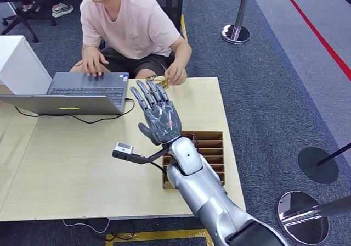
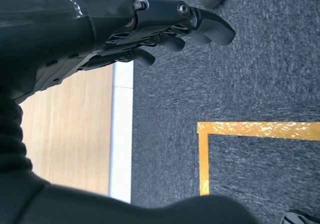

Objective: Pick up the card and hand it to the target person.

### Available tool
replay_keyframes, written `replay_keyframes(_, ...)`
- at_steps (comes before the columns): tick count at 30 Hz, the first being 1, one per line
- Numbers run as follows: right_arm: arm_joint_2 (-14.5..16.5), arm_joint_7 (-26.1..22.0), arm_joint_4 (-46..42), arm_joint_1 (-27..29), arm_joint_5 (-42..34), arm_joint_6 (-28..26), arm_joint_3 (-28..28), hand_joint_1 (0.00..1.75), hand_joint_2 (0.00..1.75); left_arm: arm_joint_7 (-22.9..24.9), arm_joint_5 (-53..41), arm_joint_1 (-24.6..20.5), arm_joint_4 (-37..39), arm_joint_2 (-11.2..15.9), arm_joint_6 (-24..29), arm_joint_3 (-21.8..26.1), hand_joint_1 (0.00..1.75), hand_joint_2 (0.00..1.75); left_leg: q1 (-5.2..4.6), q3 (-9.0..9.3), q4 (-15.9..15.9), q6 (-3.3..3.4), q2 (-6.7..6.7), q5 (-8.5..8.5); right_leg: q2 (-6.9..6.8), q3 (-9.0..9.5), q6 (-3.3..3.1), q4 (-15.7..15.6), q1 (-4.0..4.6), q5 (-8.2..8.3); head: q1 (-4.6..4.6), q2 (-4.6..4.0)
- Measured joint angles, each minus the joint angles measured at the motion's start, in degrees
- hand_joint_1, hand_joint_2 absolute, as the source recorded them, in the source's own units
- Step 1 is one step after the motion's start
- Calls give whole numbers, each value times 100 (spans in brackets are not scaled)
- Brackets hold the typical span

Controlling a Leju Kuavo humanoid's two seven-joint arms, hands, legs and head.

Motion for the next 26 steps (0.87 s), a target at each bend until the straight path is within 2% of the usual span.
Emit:
replay_keyframes(7,-7,-310,110,-170,-721,-4,-576,0,175,0,34,1,1,2,34,0,0,0,-1,0,1,0,0,0,2,0,0,0,0,0,0,0)
replay_keyframes(11,-54,-415,401,-554,-2065,67,-1033,0,175,0,118,7,1,5,67,2,0,0,-1,0,2,1,0,1,0,0,0,0,-1,2,0,0)
replay_keyframes(16,-553,-301,566,-993,-3830,664,-1360,0,175,-2,154,22,2,17,73,2,0,0,-7,-2,5,6,-4,4,-6,2,3,-1,-5,7,1,0)
replay_keyframes(26,-1349,-325,566,-1061,-4748,1026,-1740,0,175,-1,226,69,3,14,118,2,0,0,-7,-7,6,6,-6,3,-10,-5,4,-3,-6,7,1,0)
